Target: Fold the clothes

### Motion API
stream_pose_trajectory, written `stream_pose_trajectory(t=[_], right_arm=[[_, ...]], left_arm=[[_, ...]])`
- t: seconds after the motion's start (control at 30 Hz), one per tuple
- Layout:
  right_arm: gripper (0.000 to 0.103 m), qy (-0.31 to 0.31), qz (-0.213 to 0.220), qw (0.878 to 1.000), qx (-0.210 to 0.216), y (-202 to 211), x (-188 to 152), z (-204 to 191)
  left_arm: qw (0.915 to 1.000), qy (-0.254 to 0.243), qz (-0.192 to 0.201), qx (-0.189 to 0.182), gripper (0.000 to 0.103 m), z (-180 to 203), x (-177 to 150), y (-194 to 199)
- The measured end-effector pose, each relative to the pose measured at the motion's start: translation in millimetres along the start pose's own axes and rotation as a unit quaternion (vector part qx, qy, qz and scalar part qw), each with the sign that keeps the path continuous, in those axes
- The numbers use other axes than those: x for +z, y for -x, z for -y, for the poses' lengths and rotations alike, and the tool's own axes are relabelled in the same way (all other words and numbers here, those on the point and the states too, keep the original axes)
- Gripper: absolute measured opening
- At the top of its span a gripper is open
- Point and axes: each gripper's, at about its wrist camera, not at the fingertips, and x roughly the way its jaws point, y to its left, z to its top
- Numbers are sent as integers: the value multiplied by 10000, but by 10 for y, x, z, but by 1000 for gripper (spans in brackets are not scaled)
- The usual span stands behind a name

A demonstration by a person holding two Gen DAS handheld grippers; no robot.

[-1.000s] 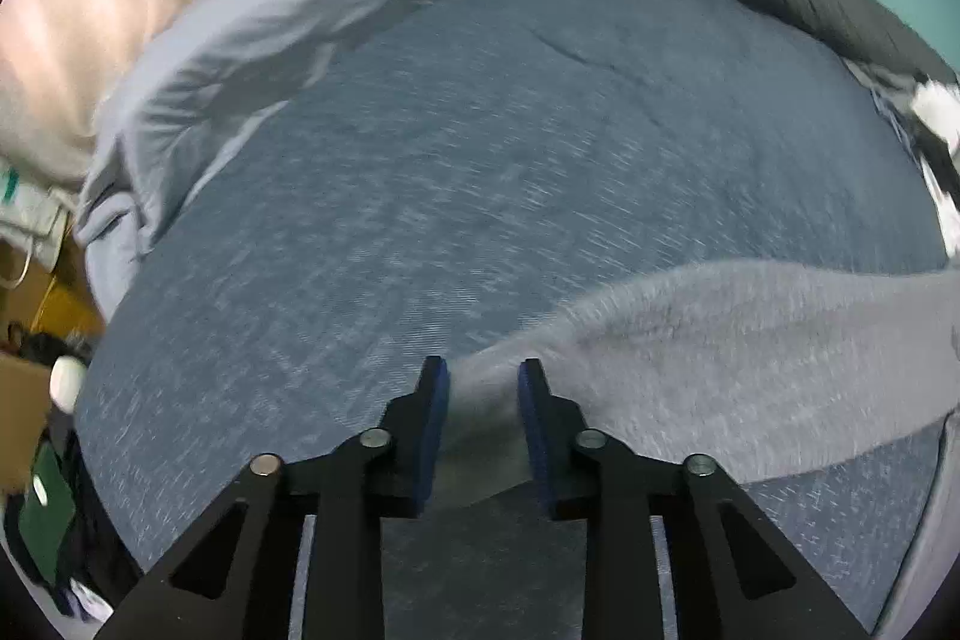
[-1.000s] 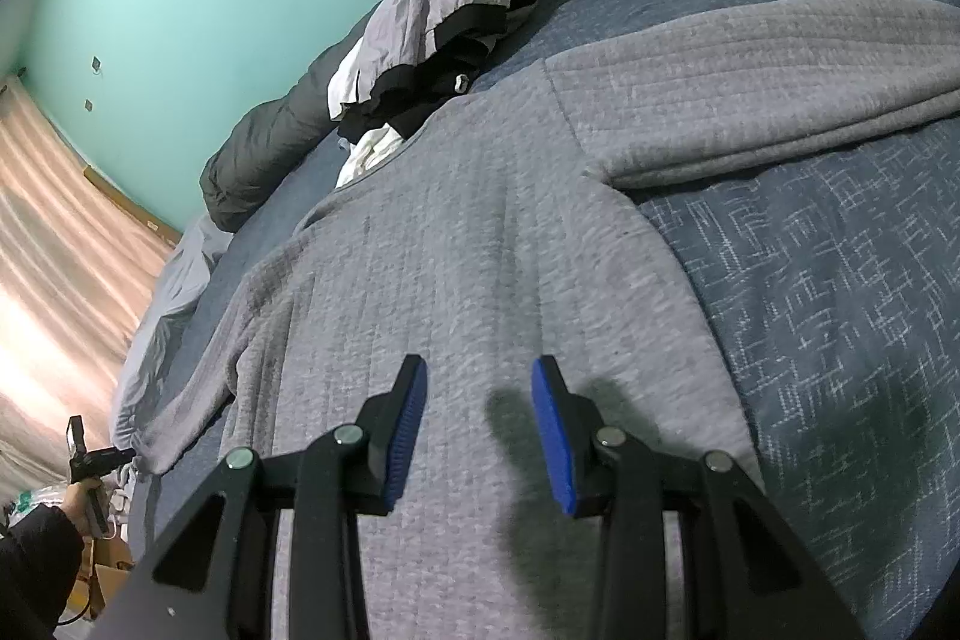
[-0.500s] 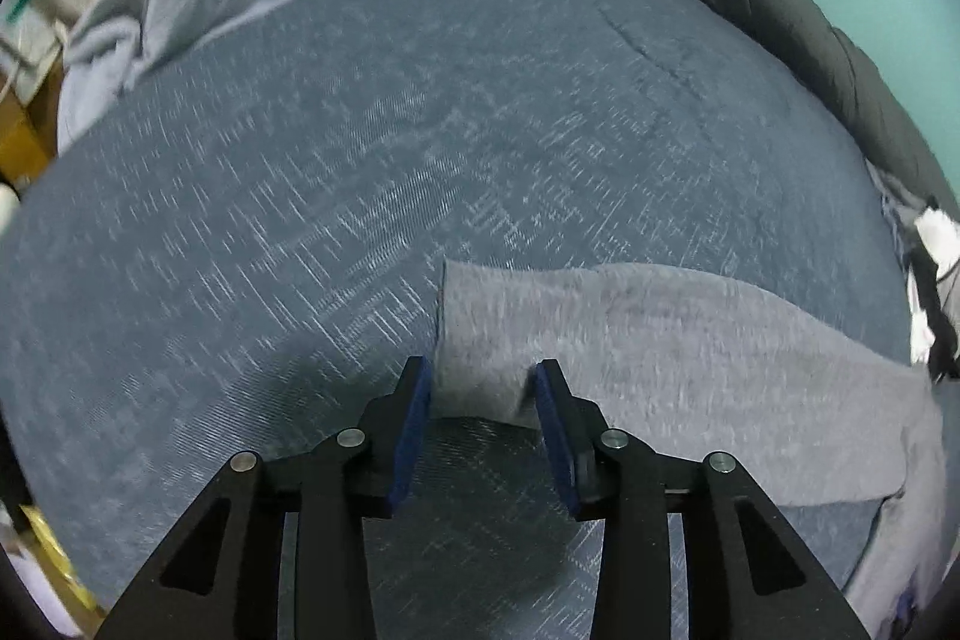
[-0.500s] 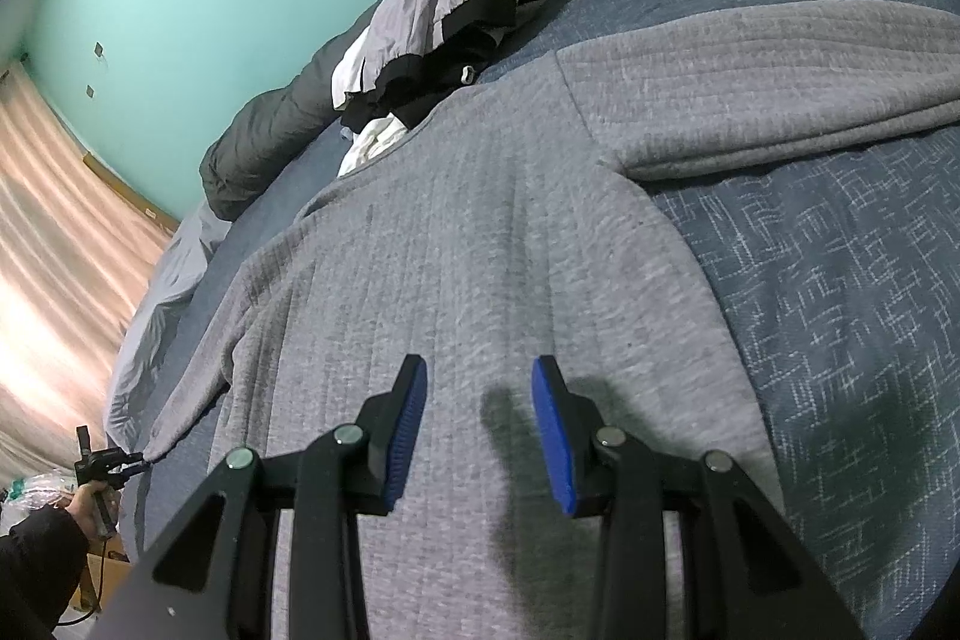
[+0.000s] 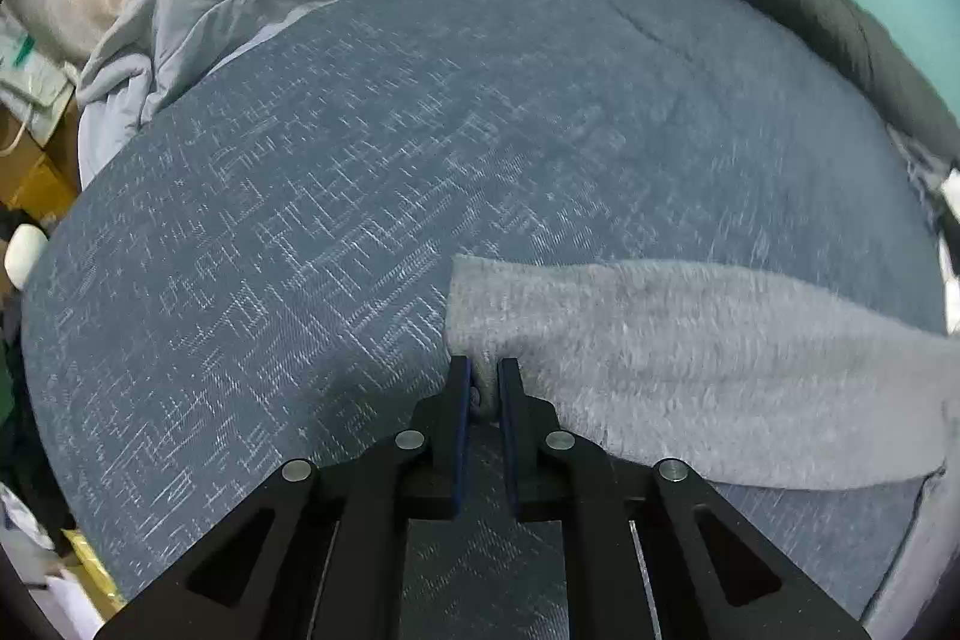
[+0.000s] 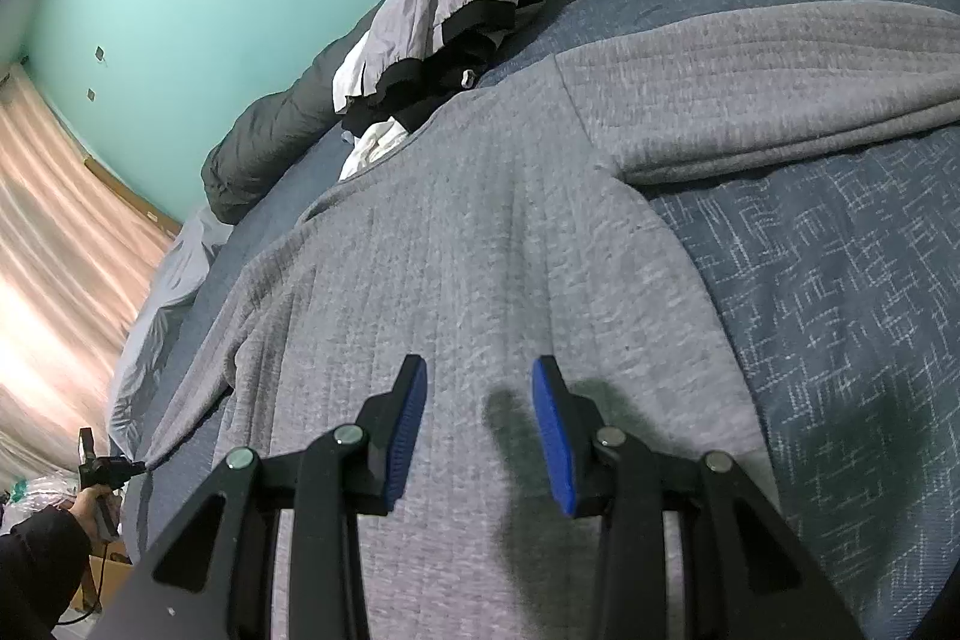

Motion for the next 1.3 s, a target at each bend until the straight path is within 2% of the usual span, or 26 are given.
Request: stream_pose_trajectory(t=[0.03,0.07,0.1,0.17,0.3,0.4,0.5,0.63,0.77,0.93,1.13,1.3], right_arm=[[37,-7,12,10000,10,7,9,1],[37,-13,25,10000,21,15,18,3],[37,-21,37,10000,36,25,26,7],[37,-31,57,10000,55,39,42,11],[37,-24,87,9999,78,66,67,15],[37,-51,123,9999,98,89,94,31],[37,-83,161,9998,106,116,121,58],[37,-62,191,9998,90,153,161,100],[37,-46,241,9997,62,201,217,172],[37,-156,290,9994,57,246,263,280],[37,-266,305,9991,119,288,307,377],[37,-434,282,9986,144,275,315,478]], left_arm=[[9999,-10,123,85,20,30,12,72],[9996,19,242,140,28,59,28,148],[9992,60,354,180,30,87,44,222],[9983,-38,573,-126,30,278,103,384],[9918,-764,709,-739,30,947,101,597],[9821,-1175,632,-1331,30,1627,109,649],[9679,-1668,516,-1806,30,2408,109,638],[9485,-2296,365,-2150,30,3367,25,593],[9297,-2852,206,-2319,30,4261,-98,451],[9178,-3155,61,-2411,30,5016,-186,255],[9114,-3489,-29,-2183,30,5614,-320,41],[9128,-3530,-116,-2051,29,5810,-319,-127]])
